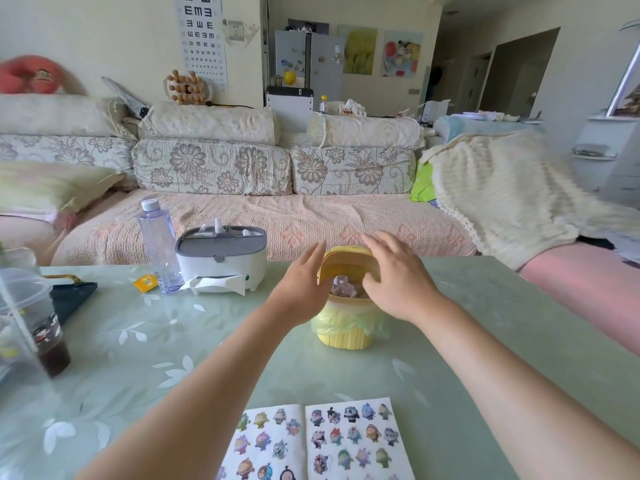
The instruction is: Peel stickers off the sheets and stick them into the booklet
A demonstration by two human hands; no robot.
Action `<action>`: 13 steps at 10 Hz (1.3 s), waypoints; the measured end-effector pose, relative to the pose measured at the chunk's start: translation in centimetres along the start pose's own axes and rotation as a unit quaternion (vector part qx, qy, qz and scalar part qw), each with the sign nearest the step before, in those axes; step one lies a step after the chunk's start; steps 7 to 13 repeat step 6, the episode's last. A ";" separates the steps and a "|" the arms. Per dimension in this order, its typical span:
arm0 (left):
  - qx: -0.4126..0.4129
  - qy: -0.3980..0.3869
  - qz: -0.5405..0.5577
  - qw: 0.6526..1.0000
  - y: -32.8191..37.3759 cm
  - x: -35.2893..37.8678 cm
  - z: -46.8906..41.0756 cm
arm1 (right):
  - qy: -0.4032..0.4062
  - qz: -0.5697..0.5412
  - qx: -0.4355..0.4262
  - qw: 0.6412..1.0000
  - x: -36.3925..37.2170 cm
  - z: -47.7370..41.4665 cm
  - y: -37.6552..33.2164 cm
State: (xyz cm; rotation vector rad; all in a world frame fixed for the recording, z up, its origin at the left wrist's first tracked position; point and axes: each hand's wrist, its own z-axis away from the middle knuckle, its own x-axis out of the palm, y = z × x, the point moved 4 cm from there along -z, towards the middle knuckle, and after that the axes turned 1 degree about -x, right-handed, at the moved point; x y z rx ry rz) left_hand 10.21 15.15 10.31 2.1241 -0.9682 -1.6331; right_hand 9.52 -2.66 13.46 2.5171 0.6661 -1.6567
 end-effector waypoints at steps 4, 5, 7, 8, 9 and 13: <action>0.066 0.001 -0.020 0.998 -0.9 1.5 2.5 | 0.044 0.058 -0.042 0.996 3.5 5.8 -1.0; 0.058 -0.010 -0.004 0.998 -1.2 2.3 3.1 | -0.005 0.049 -0.039 0.998 4.2 6.0 -1.1; 0.059 0.014 0.008 0.998 -0.6 1.7 3.8 | -0.018 0.043 -0.042 0.998 4.1 6.5 -1.2; 0.059 0.014 0.008 0.998 -0.6 1.7 3.8 | -0.018 0.043 -0.042 0.998 4.1 6.5 -1.2; 0.059 0.014 0.008 0.998 -0.6 1.7 3.8 | -0.018 0.043 -0.042 0.998 4.1 6.5 -1.2; 0.059 0.014 0.008 0.998 -0.6 1.7 3.8 | -0.018 0.043 -0.042 0.998 4.1 6.5 -1.2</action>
